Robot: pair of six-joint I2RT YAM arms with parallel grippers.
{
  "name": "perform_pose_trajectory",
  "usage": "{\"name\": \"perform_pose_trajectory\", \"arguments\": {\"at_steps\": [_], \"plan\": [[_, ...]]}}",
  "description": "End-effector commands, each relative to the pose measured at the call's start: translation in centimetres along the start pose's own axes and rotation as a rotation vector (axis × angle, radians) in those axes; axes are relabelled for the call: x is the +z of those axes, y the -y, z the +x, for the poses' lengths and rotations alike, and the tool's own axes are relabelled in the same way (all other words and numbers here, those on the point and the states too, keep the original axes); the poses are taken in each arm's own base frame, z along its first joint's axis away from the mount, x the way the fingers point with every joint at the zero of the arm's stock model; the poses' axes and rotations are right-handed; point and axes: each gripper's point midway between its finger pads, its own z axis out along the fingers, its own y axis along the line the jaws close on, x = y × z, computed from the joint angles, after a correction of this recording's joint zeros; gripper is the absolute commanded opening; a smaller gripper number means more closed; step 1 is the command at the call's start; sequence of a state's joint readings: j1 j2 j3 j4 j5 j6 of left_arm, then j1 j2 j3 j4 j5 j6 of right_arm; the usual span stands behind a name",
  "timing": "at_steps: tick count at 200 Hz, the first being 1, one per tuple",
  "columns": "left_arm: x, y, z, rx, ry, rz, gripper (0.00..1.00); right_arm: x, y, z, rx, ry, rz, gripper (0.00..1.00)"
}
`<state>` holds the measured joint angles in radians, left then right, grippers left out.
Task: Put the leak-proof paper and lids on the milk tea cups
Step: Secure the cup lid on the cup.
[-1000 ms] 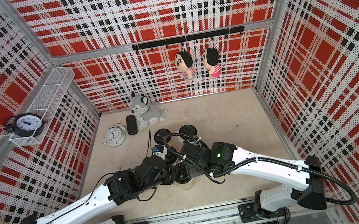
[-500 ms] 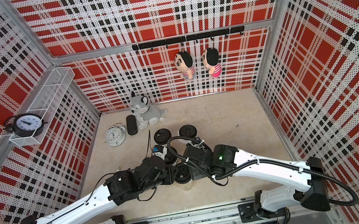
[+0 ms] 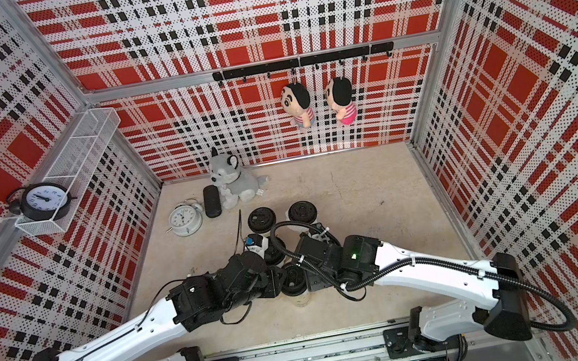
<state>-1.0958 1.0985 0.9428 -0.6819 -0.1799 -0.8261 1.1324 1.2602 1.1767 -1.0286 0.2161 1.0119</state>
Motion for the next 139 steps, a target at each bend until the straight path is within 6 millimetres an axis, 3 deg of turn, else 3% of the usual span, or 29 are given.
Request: {"name": "perform_pose_trajectory", "arguments": {"at_steps": [1, 41, 139], "plan": [[1.2, -3.5, 4.6, 0.056, -0.166, -0.127, 0.36, 0.1, -1.4, 0.8, 0.008, -0.026, -0.062, 0.62], [1.2, -3.5, 4.7, 0.057, -0.168, -0.126, 0.36, -0.5, -1.6, 1.1, -0.007, -0.04, -0.07, 0.62], [1.5, -3.4, 4.7, 0.057, -0.173, -0.128, 0.36, 0.0, -1.1, 1.9, -0.011, -0.058, -0.053, 0.62]]}}
